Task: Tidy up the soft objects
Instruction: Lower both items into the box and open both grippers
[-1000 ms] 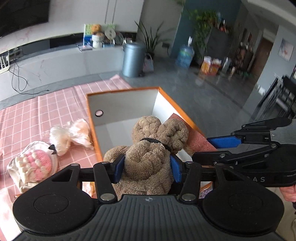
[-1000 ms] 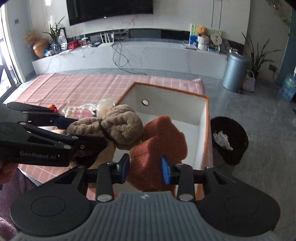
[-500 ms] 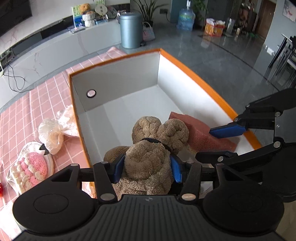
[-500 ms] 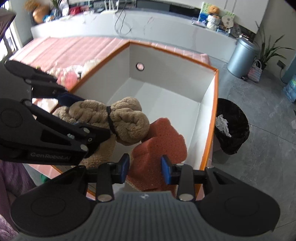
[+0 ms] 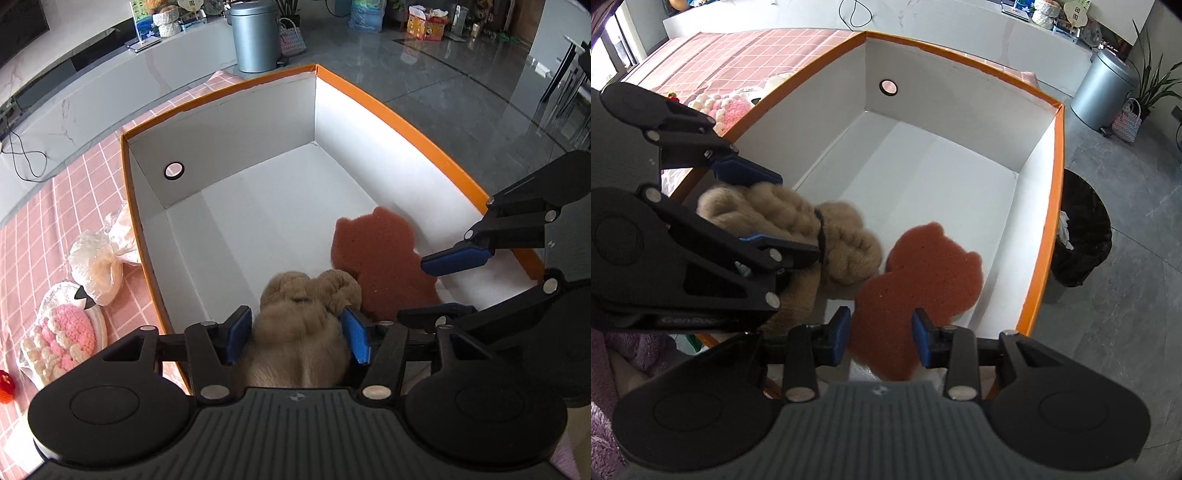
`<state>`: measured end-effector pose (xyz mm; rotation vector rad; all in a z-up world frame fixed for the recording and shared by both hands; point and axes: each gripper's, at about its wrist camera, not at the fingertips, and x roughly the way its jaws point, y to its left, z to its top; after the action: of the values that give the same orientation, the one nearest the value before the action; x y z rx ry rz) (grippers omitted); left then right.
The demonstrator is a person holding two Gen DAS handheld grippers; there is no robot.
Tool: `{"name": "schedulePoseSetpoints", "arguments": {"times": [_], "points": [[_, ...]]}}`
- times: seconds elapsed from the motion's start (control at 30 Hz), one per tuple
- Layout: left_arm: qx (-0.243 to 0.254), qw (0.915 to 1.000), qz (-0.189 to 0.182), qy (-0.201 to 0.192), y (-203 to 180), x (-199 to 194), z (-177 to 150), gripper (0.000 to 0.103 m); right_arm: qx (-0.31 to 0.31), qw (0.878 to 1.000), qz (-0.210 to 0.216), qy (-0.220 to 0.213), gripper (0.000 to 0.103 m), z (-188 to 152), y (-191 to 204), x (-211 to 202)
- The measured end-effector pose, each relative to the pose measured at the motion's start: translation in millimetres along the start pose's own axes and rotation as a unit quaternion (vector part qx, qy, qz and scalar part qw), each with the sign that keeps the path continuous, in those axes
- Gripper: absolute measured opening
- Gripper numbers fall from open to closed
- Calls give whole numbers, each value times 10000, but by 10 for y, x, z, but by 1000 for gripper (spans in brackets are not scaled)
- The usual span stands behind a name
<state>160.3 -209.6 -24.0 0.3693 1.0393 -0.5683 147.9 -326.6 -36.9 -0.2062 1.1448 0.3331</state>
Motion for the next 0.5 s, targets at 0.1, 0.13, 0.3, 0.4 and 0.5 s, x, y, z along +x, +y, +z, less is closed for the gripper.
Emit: {"name": "schedulePoseSetpoints", "arguments": {"times": [0.1, 0.13, 0.3, 0.4, 0.5], "points": [[-54, 10000, -12, -14, 23, -22, 4, 71, 8, 10000, -12, -1, 42, -16, -8, -16], [-64, 10000, 0, -17, 32, -30, 3, 72, 19, 10000, -10, -8, 46, -20, -10, -29], [-140, 9998, -118, -56, 64, -119, -28, 76, 20, 10000, -63, -47, 51, -35, -10, -105], [-113, 9998, -94, -149, 63, -207, -53, 81, -18, 9999, -113, -75, 56, -34, 34, -157], [-205, 9993, -190, -267, 102, -320, -69, 81, -50, 9997, -169, -165, 61, -35, 63, -246]]}}
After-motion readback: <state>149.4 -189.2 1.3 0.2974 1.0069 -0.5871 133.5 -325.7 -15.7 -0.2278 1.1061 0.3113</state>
